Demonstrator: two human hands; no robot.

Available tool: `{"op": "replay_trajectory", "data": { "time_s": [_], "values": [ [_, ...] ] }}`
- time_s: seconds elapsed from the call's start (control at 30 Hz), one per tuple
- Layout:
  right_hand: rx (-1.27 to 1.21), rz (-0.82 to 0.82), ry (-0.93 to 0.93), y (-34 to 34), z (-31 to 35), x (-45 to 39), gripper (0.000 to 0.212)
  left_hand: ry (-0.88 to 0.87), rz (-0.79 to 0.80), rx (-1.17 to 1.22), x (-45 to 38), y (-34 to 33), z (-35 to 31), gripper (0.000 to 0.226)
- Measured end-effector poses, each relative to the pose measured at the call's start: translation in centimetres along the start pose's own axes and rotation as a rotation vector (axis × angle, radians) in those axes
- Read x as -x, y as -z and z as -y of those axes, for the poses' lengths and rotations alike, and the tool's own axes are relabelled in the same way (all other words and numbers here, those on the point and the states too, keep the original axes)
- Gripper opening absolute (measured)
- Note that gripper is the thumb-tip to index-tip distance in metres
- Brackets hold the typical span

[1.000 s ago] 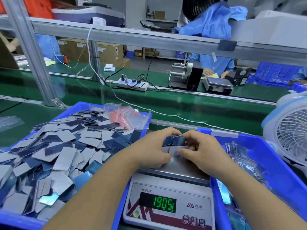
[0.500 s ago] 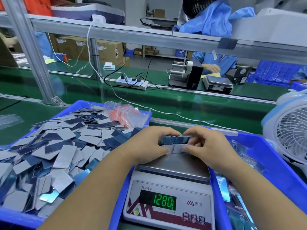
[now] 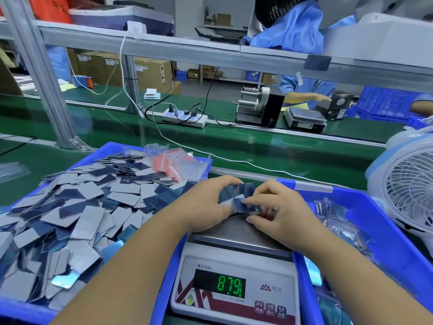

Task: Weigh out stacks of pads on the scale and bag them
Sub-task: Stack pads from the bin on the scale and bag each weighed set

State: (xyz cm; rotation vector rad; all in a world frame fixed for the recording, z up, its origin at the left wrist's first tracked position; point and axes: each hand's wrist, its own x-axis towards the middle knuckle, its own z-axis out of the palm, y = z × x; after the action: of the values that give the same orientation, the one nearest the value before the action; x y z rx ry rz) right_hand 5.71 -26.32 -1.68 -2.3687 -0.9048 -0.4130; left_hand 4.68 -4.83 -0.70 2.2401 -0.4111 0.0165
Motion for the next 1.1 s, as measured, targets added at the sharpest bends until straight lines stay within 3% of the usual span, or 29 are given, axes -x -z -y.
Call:
{"op": "replay_trajectory", "data": {
  "time_s": [0.23, 0.43, 0.63, 0.9, 1.1],
  "values": [
    [0.052, -0.015, 0.035, -0.2, 0.8, -0.2, 0.023, -0.015, 0.075, 0.043, 0.4, -0.1, -0.3, 0.051],
    [0.156, -0.057, -0.01, -0.5, 1.9, -0.7, 0.027, -0.101, 0.043, 0.005, 0.1, -0.5, -0.3, 0.044],
    [-0.062, -0.21, -0.128, 0.4, 1.1, -0.5, 0.032, -0.054, 0.018, 0.01, 0.2, -0.8, -0.2, 0.055],
    [-0.064, -0.091, -0.187, 1.1, 0.1, -0.8, 0.017, -0.029, -0.021, 0.019, 0.2, -0.8, -0.5, 0.036],
    [-0.157, -0.023, -0.221, 2.4, -0.1, -0.5, 0.027, 0.007, -0.006, 0.078, 0.1, -0.8, -0.4, 0.027]
  ]
}}
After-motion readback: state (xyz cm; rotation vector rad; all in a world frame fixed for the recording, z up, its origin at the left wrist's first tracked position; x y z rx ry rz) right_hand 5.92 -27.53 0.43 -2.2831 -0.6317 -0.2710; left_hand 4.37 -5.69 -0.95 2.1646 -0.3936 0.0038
